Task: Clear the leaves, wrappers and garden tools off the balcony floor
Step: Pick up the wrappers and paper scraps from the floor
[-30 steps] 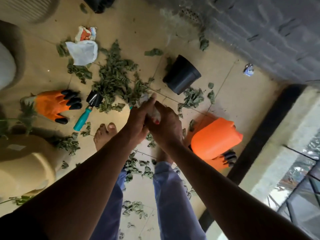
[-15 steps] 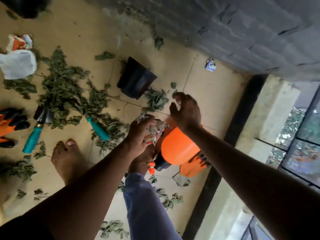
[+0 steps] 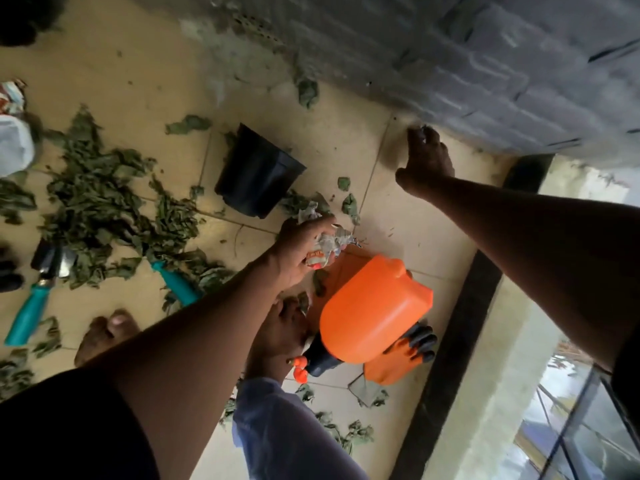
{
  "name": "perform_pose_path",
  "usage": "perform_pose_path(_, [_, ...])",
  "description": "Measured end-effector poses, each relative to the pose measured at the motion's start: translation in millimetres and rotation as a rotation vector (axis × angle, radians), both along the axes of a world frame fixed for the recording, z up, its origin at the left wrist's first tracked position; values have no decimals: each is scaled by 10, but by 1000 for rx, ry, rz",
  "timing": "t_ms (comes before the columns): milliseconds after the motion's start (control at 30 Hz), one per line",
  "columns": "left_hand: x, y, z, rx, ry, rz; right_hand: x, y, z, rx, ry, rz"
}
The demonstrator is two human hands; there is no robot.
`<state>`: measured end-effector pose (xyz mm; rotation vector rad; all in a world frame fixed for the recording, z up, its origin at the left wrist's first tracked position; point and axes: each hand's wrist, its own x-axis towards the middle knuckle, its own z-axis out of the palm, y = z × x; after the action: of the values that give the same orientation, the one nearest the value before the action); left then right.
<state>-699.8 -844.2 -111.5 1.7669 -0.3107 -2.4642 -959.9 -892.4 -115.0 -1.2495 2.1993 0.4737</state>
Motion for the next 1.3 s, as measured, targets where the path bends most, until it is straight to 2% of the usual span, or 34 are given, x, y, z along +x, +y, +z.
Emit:
perform_pose_path(100, [86,-8,32,17,-8,24,87,100,28,-105,65,1])
perform_pose_path(167, [140,20,76,36,-20,27,135,186,51,-165,50,-90])
perform_pose_path(333, [317,115,136,70,-39,5,194,368,-24,-172,44,-106])
perform_pose_path(500, [436,192,89,89,-32,-17,179,510,-265,-237,81,-300])
perform_pose_path(600, [479,197,93,92,-47,10,174,538,-271,-265,0,-308])
perform_pose_path(767, [573,190,257,88,-64,46,379,567,50,-278,-151,-491])
perform_pose_path(867, [644,163,379,66,-55,47,685,545,407,-359,-283,-597])
perform_pose_path(1033, [883,84,663,21,-28,50,1573,709,1127,-460,-629,-547])
perform_pose_path(1233, [1108,193,1043,98,-22,277,2496,1012,1404,-389,-522,-602])
perform_pose_path(1300, [1269,230,1107,123,-42,341,2721,1016,1474,-390,-505,-539])
